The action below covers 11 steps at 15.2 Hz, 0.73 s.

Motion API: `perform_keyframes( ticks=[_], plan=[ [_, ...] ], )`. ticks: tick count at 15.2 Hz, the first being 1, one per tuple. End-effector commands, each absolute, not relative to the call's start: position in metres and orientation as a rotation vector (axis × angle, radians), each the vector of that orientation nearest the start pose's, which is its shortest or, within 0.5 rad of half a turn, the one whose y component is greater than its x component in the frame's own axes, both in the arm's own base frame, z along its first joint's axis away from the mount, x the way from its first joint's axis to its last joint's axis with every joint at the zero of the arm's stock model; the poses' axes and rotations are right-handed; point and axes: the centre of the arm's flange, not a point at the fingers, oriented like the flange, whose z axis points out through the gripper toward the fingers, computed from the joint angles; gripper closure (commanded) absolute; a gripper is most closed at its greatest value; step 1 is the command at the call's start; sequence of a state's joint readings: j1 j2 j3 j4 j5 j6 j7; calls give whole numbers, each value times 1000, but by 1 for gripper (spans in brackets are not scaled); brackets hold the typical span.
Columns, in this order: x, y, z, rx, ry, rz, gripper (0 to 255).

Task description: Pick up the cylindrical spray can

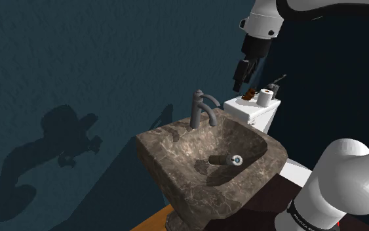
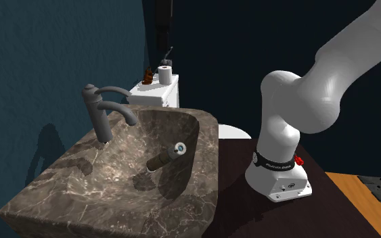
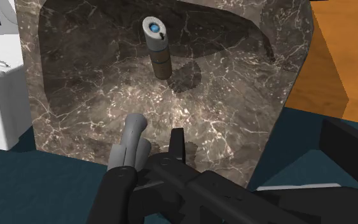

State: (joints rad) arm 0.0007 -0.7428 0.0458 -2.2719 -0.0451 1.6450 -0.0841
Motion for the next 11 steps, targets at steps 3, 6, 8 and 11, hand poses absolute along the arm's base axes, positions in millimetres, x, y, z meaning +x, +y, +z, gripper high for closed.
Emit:
perform_keyframes(
  ticks=[3, 6, 8, 11],
  plan=[
    [326, 1, 601, -3196, -172, -189, 0],
    [325, -20, 565, -3176, -139, -198, 0],
    [325, -33, 542, -3163, -118, -204, 0],
    [323, -53, 506, -3142, -85, -213, 0]
  ],
)
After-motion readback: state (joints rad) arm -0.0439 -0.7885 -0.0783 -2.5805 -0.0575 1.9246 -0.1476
